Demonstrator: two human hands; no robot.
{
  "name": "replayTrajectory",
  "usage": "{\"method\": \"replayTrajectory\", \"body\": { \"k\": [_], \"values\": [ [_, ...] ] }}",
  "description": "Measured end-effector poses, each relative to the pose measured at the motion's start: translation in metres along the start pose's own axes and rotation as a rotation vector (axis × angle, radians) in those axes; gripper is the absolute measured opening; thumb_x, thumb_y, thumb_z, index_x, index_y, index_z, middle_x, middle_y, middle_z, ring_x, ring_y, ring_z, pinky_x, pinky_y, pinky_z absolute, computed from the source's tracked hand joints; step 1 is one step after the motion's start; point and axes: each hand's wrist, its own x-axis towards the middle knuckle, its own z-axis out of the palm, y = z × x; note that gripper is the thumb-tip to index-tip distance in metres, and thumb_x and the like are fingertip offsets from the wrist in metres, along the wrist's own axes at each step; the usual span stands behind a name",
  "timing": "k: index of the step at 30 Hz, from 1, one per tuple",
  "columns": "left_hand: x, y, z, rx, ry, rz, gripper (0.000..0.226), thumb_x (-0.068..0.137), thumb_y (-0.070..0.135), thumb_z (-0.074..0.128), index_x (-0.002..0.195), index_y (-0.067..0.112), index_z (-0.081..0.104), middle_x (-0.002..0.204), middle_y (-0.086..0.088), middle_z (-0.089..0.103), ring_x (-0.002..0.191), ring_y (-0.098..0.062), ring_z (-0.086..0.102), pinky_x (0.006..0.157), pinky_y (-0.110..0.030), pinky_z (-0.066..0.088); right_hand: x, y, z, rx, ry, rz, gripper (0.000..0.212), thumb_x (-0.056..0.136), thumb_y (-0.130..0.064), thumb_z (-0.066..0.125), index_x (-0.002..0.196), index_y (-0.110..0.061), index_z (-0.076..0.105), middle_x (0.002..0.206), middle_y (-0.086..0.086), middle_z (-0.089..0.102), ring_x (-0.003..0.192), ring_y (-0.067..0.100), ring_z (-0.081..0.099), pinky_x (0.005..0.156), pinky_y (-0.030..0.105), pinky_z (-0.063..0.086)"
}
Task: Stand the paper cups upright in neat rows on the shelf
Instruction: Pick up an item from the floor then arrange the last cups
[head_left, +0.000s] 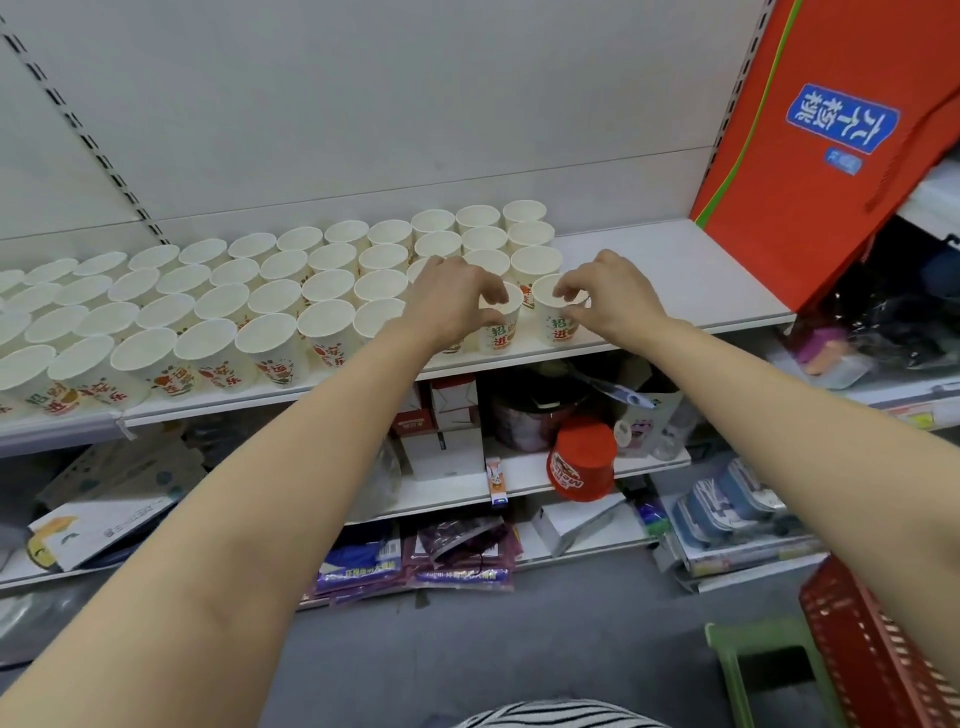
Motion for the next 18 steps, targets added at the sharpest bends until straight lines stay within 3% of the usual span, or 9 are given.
{"method": "replayTrajectory", "body": {
  "k": [5, 11, 18],
  "values": [
    [0.000, -0.005, -0.008, 0.073, -0.088, 0.026, 0.024, 0.082, 0.041, 0.074, 0.105, 0.033, 0.071, 0.107, 0.013, 0.070, 0.106, -0.016, 0.055, 0.089, -0.031, 0.032, -0.001, 0.014, -0.002, -0.022, -0.035, 0.002, 0.015, 0.084, -0.028, 0.066, 0.098, -0.032, 0.069, 0.098, -0.002, 0.064, 0.099, 0.019, 0.049, 0.076, 0.026, 0.033],
    [0.006, 0.005, -0.004, 0.054, -0.070, -0.027, 0.014, 0.086, 0.035, 0.069, 0.097, 0.029, 0.076, 0.098, 0.012, 0.074, 0.097, -0.015, 0.060, 0.095, -0.031, 0.031, 0.003, 0.010, 0.002, -0.021, -0.026, -0.038, 0.014, 0.086, -0.021, 0.061, 0.093, -0.028, 0.071, 0.090, -0.001, 0.066, 0.095, 0.018, 0.049, 0.070, 0.029, 0.035],
    [0.016, 0.006, -0.009, -0.121, -0.071, -0.115, 0.022, 0.079, 0.049, 0.074, 0.090, 0.030, 0.077, 0.091, 0.011, 0.074, 0.093, -0.011, 0.064, 0.092, -0.036, 0.047, 0.009, 0.012, 0.002, 0.000, -0.057, -0.045, 0.010, 0.086, -0.026, 0.063, 0.091, -0.030, 0.069, 0.088, 0.000, 0.063, 0.091, 0.017, 0.050, 0.068, 0.029, 0.037]
  ]
}}
